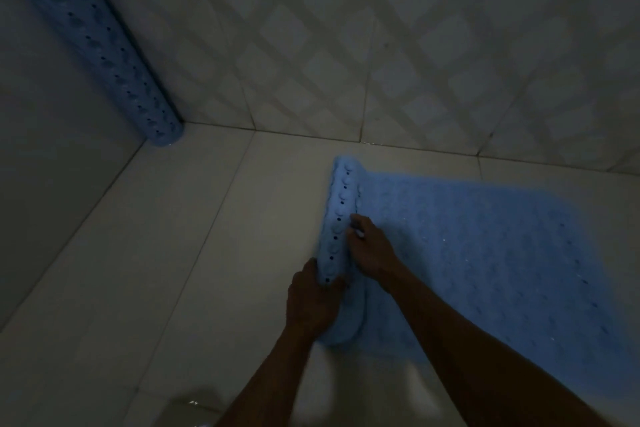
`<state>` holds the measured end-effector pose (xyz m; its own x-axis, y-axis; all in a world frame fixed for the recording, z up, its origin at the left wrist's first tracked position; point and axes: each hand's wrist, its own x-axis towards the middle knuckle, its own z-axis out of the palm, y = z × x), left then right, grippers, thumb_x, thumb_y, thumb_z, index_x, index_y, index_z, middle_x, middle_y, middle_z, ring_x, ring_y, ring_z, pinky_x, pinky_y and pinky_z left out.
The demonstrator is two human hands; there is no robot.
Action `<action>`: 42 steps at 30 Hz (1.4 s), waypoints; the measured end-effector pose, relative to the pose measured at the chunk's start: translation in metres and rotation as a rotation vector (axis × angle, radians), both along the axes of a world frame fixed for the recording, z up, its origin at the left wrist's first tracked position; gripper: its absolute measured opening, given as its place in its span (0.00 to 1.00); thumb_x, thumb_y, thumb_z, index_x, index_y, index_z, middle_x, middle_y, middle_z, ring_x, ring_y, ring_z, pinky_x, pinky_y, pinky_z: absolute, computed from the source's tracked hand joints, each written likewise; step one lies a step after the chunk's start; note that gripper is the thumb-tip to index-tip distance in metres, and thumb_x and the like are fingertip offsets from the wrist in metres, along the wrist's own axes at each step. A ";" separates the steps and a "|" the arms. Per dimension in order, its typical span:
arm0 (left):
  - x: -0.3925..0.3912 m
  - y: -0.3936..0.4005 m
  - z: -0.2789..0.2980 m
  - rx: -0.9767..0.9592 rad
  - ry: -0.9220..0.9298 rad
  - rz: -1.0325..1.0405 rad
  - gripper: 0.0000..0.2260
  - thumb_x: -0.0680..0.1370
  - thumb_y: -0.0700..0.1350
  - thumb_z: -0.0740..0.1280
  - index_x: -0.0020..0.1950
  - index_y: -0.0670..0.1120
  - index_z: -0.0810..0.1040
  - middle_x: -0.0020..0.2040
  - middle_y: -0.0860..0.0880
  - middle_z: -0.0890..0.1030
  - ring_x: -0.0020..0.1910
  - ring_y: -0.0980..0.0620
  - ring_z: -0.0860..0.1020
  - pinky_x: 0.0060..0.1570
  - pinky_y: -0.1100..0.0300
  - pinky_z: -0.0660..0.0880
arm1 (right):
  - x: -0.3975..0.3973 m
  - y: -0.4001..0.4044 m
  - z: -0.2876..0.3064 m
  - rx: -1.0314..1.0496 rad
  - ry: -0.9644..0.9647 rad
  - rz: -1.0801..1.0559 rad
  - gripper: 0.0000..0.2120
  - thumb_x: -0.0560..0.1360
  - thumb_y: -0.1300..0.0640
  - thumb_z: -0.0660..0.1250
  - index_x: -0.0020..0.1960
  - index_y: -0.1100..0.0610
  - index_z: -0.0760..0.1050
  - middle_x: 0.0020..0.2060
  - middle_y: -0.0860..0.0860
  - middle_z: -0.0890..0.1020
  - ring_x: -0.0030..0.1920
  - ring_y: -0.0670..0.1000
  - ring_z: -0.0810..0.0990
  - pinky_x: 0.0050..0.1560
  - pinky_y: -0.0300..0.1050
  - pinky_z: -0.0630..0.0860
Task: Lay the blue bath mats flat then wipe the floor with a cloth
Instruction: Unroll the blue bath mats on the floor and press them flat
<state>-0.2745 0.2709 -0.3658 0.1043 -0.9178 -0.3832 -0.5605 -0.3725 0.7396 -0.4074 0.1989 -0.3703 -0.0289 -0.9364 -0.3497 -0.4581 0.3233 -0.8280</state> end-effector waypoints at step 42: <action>0.076 -0.051 -0.042 -0.079 -0.692 -0.331 0.34 0.81 0.54 0.57 0.82 0.50 0.45 0.82 0.44 0.45 0.81 0.43 0.44 0.76 0.38 0.47 | 0.025 -0.039 -0.029 -0.176 0.520 0.424 0.24 0.81 0.54 0.56 0.77 0.52 0.61 0.75 0.52 0.66 0.75 0.55 0.61 0.73 0.57 0.59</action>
<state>-0.1980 0.2196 -0.4076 0.0117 -0.9649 -0.2625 -0.9780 -0.0657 0.1979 -0.3828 0.1601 -0.3989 0.2294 -0.9455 -0.2310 -0.8669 -0.0905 -0.4902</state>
